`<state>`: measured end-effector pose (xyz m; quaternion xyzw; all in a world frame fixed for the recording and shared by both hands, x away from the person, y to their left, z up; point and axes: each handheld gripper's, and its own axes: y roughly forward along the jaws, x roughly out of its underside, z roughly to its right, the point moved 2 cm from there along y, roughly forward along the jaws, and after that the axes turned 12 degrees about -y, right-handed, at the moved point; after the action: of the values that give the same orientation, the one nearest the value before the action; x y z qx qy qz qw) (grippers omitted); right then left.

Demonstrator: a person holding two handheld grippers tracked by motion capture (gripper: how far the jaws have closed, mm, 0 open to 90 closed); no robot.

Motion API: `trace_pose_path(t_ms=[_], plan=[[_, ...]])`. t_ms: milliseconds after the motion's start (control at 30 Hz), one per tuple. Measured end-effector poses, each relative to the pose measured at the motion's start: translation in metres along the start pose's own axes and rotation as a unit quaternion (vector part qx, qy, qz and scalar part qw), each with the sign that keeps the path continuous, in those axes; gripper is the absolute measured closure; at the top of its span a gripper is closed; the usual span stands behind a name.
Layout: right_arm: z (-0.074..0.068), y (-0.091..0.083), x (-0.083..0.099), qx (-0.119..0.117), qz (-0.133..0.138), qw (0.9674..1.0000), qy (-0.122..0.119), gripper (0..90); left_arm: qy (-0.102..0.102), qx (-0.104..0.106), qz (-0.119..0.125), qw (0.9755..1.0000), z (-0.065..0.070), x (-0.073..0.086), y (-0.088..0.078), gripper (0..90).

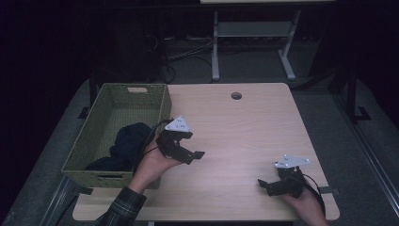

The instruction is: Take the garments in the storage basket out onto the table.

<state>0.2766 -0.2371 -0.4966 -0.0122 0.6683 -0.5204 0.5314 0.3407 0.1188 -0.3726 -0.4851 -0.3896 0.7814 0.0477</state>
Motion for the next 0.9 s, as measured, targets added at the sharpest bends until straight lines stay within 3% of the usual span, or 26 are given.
trace_pose_path(t_ms=[900], plan=[[0.000, 0.000, 0.000, 0.001, 0.000, 1.0000, 0.001, 2.4, -0.008, -0.042, -0.017, 0.9989, -0.022, -0.002, -0.038, 14.3]])
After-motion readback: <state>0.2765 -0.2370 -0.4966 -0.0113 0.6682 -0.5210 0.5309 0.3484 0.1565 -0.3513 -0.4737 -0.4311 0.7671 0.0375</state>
